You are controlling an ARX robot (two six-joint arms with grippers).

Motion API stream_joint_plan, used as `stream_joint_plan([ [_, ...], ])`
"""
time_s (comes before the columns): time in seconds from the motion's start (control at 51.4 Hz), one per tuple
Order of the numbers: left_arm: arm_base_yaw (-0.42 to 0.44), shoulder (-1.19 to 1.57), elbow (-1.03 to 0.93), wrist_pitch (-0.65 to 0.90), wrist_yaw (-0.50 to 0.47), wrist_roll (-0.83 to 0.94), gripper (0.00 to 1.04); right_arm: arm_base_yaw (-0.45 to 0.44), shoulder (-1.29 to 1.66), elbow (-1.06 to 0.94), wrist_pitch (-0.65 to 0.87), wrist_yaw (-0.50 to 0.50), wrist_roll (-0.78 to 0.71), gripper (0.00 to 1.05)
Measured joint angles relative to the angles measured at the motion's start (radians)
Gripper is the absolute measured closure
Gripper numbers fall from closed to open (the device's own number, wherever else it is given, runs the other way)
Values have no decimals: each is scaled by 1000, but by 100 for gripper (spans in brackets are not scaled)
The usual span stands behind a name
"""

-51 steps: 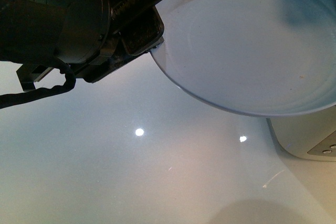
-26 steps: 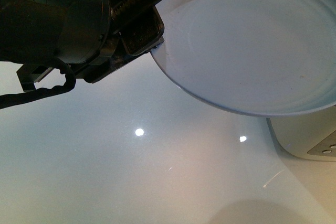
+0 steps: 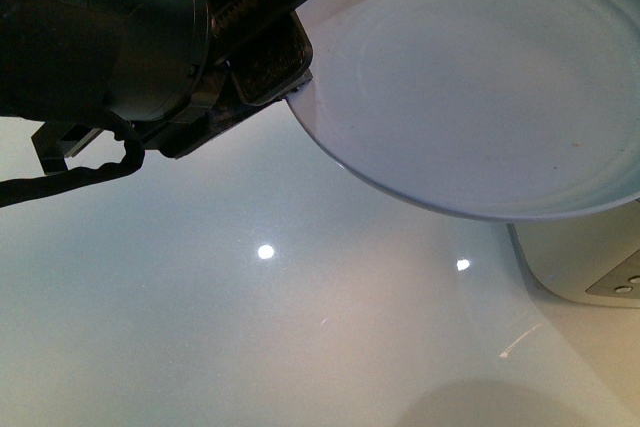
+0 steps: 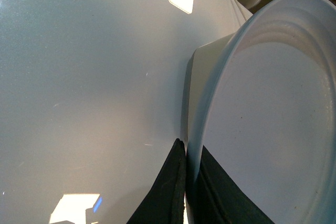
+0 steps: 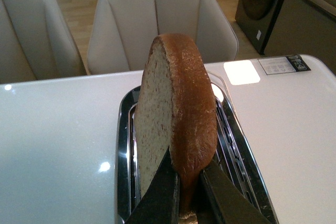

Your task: Left arm holds plate, right arm toasts bread

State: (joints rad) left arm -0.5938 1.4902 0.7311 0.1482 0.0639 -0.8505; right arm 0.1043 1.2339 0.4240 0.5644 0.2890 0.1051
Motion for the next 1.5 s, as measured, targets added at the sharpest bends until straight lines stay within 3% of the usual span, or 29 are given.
stream_joint_plan([
  [0.428,0,0,0,0,0,0,102,22,153,44,80,45,-63,102],
  [1.304,0,0,0,-1,-2,4,102,51,309,107,36,77,-93,101],
  [1.499,0,0,0,-1,-2,4,102,30,292,97,38,48,-60,62],
])
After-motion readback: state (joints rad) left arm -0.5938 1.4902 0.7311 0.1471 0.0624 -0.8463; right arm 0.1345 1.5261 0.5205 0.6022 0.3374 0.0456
